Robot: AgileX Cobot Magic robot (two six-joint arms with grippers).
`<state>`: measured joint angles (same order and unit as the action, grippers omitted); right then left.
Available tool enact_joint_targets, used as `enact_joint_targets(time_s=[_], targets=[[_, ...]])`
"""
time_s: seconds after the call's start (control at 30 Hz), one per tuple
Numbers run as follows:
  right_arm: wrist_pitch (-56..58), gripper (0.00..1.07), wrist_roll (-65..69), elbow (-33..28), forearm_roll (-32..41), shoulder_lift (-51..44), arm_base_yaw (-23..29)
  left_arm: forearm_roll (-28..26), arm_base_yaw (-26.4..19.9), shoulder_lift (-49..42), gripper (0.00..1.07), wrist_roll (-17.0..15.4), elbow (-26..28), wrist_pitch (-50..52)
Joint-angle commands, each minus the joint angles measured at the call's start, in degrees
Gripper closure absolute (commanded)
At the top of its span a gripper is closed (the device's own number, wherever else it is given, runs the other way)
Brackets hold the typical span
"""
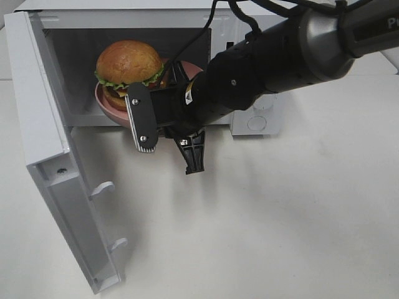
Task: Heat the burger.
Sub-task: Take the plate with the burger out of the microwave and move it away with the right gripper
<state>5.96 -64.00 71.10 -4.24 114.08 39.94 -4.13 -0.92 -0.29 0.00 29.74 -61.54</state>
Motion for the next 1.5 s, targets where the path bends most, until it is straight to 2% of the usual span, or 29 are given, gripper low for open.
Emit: enact_joint_targets(time_s=[0.03,0.13,0.2,0.3,0.37,0.57,0.97,1.07,1.13,1.5], targets=[[-6.0,1.07,1.9,-3.2,0.3,-3.6,-0.5,-0.3,-0.2,-0.9,0.06,0.0,-0.2,0.5],[-7.2,1.07,1.9,-5.4,0.3,-5.0,-0.5,-0.3,-0.2,-0.9,0.06,0.0,-0.2,0.5],[-8.7,1.07,1.9,-9.2,0.4,-7.6,-0.5,-0.3,-0.2,-0.9,0.06,0.0,-0.2,0.5],[-9.2,1.07,1.9,-10.2,0.6,-8.3,-0.5,-0.3,-0.2,-0.9,0.06,0.0,-0.2,0.5],[-9.8,1.07,1.9,-13.6,0.7,-10.9,-0.5,-0.3,-0.2,-0.9,0.06,0.0,-0.2,0.5],[-10.7,1.07,1.9,-16.8,0.7,-13.3,-0.5,-0.3,-0.2,-0.9,0.06,0.0,-0.2,0.5],[-11.1,1.07,1.9,-26.8,0.1,-23.5,-0.5,-0.3,-0.2,-0.9,0.06,0.0,-0.2,0.5],[-11.1,1.07,1.9,-27.4,0.1,-24.2,-0.5,-0.3,-0.2,-0.9,0.06,0.0,-0.2,0.5],[-10.7,1.07,1.9,-30.7,0.1,-27.8,-0.5,-0.3,-0.2,-0.9,0.06,0.0,-0.2,0.5],[-10.3,1.07,1.9,-39.2,-2.9,-37.7,-0.5,-0.3,-0.2,-0.9,0.06,0.0,-0.2,0.5]])
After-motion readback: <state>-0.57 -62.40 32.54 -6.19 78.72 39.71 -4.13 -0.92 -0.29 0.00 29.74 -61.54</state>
